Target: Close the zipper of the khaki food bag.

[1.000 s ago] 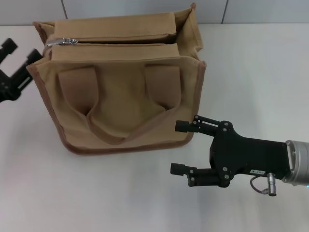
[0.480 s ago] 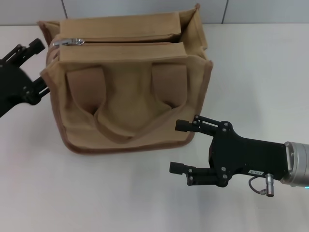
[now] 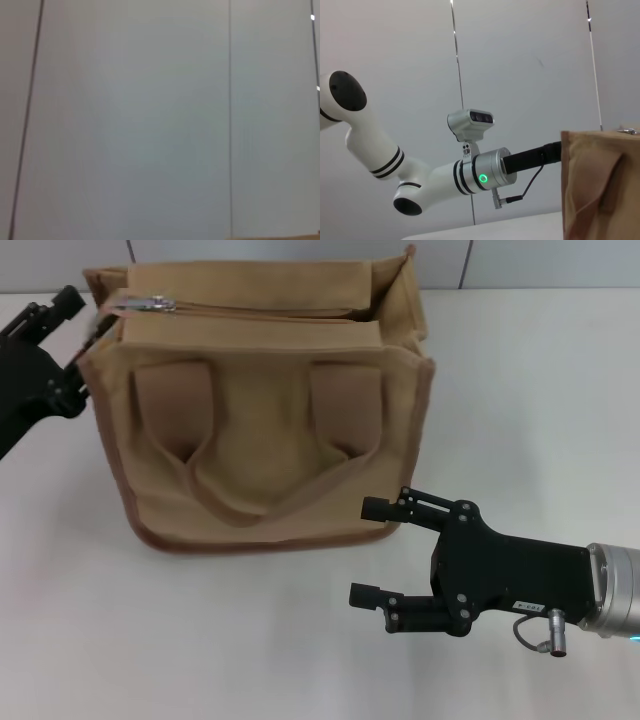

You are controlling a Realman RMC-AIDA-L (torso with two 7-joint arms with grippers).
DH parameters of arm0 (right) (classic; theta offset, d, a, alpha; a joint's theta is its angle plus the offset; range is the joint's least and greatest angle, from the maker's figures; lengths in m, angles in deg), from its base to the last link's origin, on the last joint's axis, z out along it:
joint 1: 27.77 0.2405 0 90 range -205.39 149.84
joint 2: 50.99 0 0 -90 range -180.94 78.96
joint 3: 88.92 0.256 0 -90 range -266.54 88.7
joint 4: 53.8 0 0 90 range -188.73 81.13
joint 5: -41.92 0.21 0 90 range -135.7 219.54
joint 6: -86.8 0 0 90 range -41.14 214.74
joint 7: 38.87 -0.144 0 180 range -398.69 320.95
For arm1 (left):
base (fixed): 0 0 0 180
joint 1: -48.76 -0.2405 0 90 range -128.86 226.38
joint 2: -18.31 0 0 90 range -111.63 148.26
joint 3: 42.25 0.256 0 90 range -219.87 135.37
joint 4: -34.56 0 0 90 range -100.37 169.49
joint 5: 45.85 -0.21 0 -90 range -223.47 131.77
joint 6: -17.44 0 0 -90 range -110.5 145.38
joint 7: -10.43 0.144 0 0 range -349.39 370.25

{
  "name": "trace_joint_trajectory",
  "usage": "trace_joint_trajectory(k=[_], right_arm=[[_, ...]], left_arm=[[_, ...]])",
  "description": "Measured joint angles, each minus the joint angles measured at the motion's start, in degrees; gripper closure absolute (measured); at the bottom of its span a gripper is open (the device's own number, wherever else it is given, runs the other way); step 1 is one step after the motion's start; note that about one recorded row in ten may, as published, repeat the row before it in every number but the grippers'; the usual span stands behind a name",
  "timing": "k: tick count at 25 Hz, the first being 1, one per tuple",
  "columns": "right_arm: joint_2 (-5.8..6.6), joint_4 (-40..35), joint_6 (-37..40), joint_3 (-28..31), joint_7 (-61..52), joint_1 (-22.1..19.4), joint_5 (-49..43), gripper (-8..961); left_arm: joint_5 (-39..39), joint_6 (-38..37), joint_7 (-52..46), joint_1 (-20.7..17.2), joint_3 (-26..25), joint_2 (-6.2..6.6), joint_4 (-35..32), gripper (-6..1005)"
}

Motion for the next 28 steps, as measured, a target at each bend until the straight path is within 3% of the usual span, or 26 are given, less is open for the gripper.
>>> trace_joint_trajectory(k=[2,4,21,26,28], right_arm=[[0.0,0.07,0.16,0.0,0.0,0.0,0.0,107],[0.0,0.09,0.24,0.0,0.0,0.01,0.0,107],[0.0,0.0,-0.06,0.0,0.0,0.5,0.0,107],[0.0,-0.14,-0.05,0.0,0.0,0.4,0.41,107],[0.0,-0.2,0.01,0.0,0.0,0.33,0.55,107]], left_arm=[[0.92,0.09,0.91,-0.19,-0.01,0.0,0.53,275],[1.24,0.16,1.57,-0.34,-0.02,0.0,0.73,473],[1.24,1.57,2.79,-0.37,1.99,0.0,0.82,503],[1.35,0.91,4.26,-0.07,1.99,-0.08,0.88,551],[1.45,0.73,4.26,-0.02,1.9,-0.11,0.88,629]])
